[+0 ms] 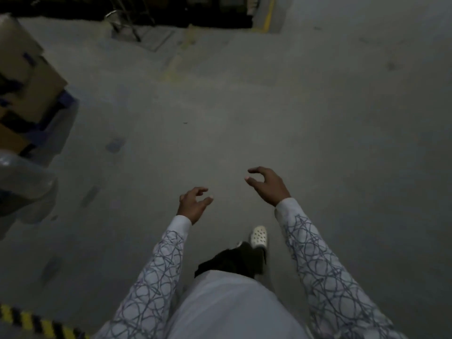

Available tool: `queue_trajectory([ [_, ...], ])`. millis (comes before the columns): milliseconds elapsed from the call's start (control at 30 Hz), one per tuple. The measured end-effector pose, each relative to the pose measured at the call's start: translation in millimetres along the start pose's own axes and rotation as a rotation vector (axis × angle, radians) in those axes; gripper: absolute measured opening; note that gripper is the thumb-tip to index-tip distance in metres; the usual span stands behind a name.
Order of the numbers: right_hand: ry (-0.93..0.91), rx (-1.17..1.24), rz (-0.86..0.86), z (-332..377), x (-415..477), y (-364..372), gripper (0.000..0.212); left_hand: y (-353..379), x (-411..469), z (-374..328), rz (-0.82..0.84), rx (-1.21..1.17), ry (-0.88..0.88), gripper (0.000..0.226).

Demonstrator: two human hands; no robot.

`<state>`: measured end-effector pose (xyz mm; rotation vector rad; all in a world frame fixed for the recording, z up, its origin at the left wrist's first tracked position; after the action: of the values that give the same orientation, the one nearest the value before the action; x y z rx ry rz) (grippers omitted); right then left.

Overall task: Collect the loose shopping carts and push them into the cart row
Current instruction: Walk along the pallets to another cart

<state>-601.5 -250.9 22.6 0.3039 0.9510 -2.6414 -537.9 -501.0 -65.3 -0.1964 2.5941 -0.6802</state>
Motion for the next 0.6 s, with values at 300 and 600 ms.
queue_trajectory([
  [300,0.144,0.033,-0.191,-72,71,-207,0.036,153,130,-221,0.119,-0.041,0.183,0.037],
  [600,0.306,0.199,-0.336,-179,117,-350,0.035,292,184,-383,0.305,0.021,0.356,0.028],
])
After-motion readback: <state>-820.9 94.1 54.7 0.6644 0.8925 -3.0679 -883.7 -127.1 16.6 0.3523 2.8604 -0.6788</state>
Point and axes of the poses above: each hand's wrist, its own x-axis towards the middle knuckle, its own y-axis out of the palm, z = x × y, the point moved 4 cm from there along x, towards the middle knuckle, and after that the axes turned 1 degree about z, right-handed, at the moved point
